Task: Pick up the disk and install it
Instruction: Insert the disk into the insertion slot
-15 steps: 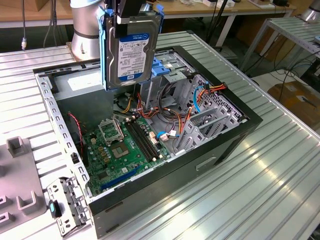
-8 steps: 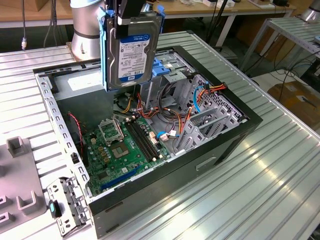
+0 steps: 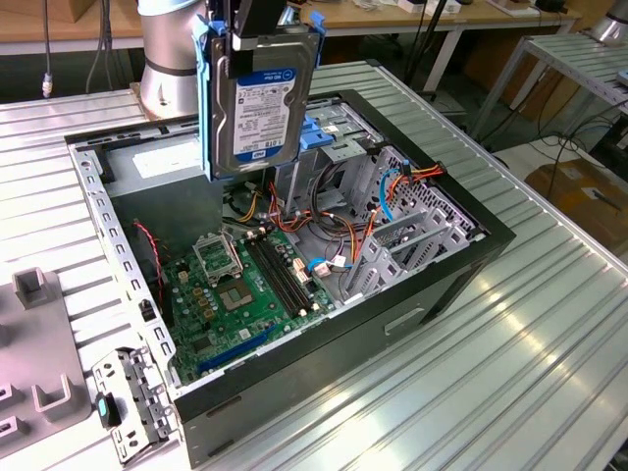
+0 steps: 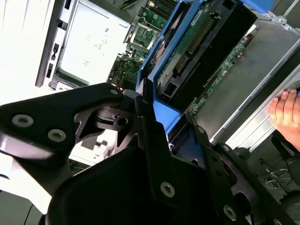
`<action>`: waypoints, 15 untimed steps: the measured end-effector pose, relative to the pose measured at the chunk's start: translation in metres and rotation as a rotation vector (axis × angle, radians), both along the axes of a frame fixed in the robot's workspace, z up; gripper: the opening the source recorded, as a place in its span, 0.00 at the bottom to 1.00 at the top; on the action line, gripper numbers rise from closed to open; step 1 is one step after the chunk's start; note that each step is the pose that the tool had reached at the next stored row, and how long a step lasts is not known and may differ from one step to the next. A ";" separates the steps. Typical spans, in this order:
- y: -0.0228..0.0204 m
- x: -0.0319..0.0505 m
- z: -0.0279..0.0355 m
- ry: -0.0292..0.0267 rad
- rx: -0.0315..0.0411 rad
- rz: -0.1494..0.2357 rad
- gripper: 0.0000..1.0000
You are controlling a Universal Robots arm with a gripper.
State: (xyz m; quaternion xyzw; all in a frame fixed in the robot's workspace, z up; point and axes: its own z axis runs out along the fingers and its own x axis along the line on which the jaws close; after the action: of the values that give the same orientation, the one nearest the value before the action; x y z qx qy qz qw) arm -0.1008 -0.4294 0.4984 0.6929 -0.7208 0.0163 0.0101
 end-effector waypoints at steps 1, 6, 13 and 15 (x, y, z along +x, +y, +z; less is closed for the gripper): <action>-0.0005 0.0000 0.0000 0.0000 0.0001 0.000 0.36; -0.0023 0.0000 0.0000 -0.0001 0.0001 0.000 0.36; -0.0084 0.0000 0.0000 0.0000 0.0000 0.000 0.36; -0.0101 0.0000 0.0000 0.0000 0.0000 0.000 0.36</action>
State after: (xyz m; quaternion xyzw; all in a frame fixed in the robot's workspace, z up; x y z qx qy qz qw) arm -0.1008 -0.4395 0.4984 0.6929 -0.7208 0.0163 0.0101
